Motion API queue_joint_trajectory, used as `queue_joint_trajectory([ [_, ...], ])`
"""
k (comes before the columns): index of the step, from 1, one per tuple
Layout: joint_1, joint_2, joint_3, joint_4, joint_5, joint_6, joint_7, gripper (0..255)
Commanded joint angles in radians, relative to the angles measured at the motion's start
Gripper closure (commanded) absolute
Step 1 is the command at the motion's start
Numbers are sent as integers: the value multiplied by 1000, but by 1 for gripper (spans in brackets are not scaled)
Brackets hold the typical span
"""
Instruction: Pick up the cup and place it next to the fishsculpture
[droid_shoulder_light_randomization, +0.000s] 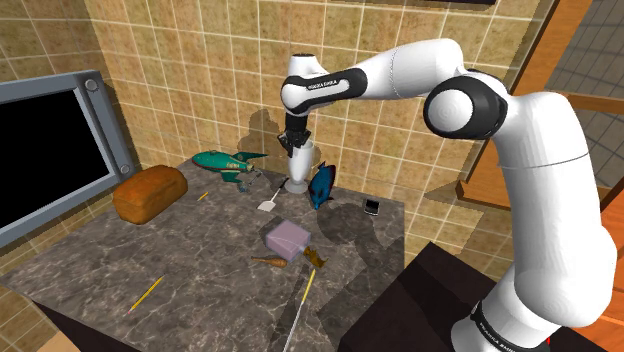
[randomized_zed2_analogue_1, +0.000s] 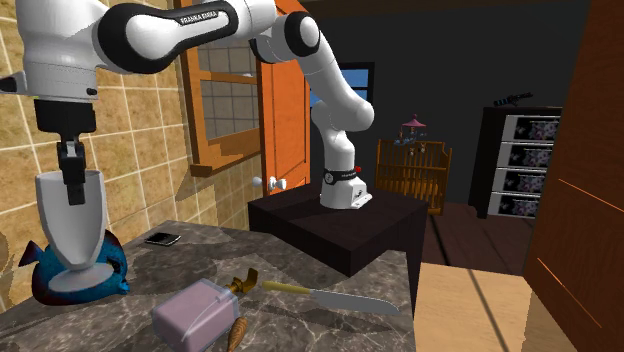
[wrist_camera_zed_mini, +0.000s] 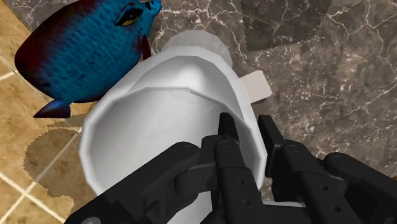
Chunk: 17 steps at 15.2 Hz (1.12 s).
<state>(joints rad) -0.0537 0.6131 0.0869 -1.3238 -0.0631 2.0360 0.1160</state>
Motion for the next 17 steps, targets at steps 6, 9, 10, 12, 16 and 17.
queue_joint_trajectory([
  [6, 0, 29, -2, -47, -3, 77, 2, 255],
  [9, 0, 43, -3, -64, -5, 109, 3, 255],
  [10, 0, 49, -4, -69, -5, 119, 4, 255],
  [12, 0, 60, -4, -78, -7, 139, 5, 255],
  [16, 1, 84, -6, -93, -9, 179, 6, 255],
  [17, 1, 91, -6, -96, -9, 188, 7, 255],
])
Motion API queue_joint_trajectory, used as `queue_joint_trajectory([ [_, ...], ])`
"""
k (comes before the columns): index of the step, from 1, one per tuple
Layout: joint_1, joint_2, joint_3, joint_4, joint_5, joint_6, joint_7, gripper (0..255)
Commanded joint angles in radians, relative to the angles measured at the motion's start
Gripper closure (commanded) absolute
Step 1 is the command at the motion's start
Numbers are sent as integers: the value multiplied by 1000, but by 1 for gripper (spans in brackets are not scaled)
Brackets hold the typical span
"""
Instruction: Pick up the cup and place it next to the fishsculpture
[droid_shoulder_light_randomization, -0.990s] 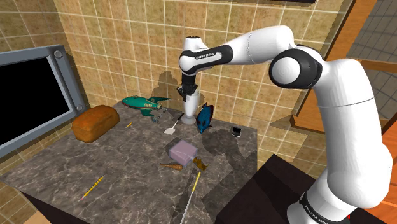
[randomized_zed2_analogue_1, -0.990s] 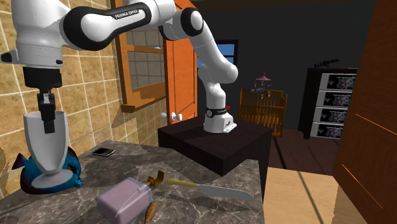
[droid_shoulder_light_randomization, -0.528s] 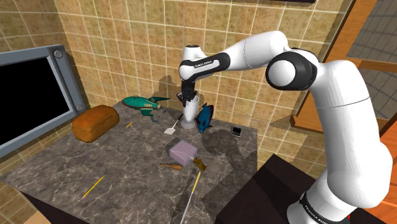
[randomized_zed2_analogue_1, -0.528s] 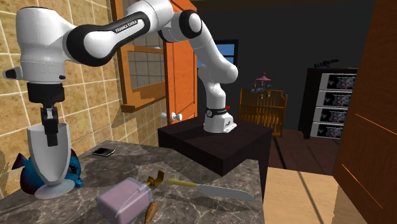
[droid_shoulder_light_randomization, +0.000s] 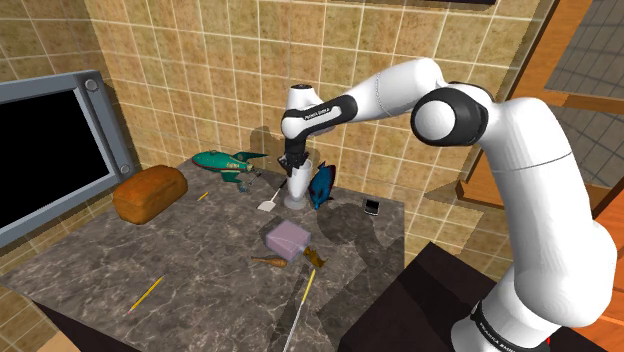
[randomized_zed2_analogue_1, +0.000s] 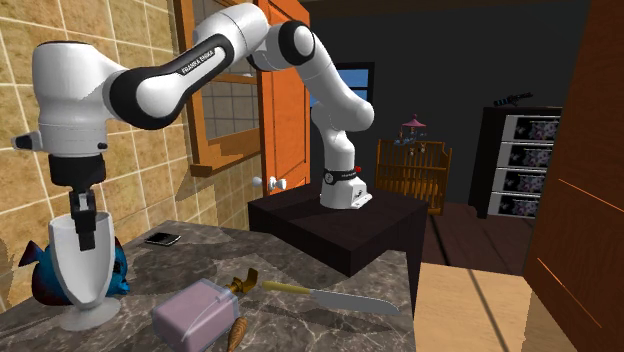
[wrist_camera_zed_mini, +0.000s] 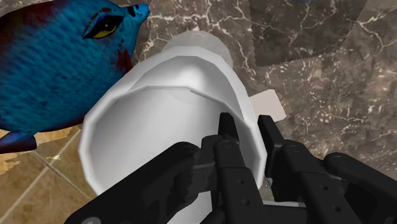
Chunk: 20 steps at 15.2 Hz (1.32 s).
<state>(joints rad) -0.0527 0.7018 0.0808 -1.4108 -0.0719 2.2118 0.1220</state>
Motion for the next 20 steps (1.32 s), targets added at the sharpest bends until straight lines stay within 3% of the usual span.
queue_joint_trajectory([
  [1, 0, 9, -1, -11, -1, 22, 1, 255],
  [11, 1, 24, -2, -16, -3, 42, 2, 255],
  [12, 1, 24, -2, -16, -3, 42, 2, 0],
  [17, 1, 24, -2, -16, -3, 42, 2, 0],
  [20, -2, -39, 2, -18, 2, -19, 0, 0],
])
